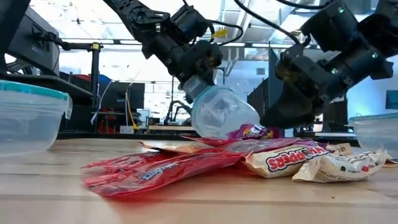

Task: Sort candy
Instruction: Open the small circular transparent bin

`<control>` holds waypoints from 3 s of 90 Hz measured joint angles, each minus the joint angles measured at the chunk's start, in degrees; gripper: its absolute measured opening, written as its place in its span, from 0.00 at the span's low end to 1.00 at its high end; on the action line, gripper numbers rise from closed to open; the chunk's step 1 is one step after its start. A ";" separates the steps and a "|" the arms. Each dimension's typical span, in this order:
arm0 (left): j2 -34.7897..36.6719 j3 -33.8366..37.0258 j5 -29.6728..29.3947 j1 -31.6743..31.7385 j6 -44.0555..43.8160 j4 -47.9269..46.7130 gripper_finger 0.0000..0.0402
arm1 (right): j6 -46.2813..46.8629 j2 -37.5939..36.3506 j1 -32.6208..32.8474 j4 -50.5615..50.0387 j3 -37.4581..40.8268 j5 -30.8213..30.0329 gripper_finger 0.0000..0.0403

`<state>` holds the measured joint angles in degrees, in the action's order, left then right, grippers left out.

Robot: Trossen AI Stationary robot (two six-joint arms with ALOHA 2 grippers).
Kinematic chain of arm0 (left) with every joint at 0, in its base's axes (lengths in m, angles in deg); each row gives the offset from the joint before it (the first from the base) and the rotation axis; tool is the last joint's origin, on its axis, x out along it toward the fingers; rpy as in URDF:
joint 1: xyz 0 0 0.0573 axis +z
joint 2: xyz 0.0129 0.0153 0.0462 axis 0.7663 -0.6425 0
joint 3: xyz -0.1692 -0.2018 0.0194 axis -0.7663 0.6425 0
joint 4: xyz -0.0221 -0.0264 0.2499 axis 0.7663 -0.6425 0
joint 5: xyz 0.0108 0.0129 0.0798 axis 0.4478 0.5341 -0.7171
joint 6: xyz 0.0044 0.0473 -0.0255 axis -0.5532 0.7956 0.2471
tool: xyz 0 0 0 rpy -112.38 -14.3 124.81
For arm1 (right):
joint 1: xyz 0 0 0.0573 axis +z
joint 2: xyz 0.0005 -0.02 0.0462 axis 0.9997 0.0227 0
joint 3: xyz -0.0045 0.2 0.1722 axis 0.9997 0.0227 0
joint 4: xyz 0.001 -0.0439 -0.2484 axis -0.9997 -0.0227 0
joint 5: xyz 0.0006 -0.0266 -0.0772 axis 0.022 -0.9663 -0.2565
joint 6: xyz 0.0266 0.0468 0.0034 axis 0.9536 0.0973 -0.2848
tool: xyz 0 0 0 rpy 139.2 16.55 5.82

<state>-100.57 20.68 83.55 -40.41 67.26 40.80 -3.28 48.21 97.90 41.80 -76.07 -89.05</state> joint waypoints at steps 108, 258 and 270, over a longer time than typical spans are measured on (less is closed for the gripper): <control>0.04 -4.35 -2.87 -0.35 2.86 -3.11 0.00 | -0.42 4.24 -4.36 -3.84 -2.82 1.02 0.42; 0.66 -3.58 -15.09 4.53 5.32 -14.11 0.00 | -4.95 -2.61 -4.82 -12.01 -2.81 1.09 0.42; 0.58 -3.61 -15.20 7.73 5.17 -12.50 0.00 | -4.95 -2.61 -4.82 -12.05 -2.80 1.09 0.42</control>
<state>-99.99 17.06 68.35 -32.68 72.43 28.29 -8.23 45.60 93.08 29.75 -78.87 -87.96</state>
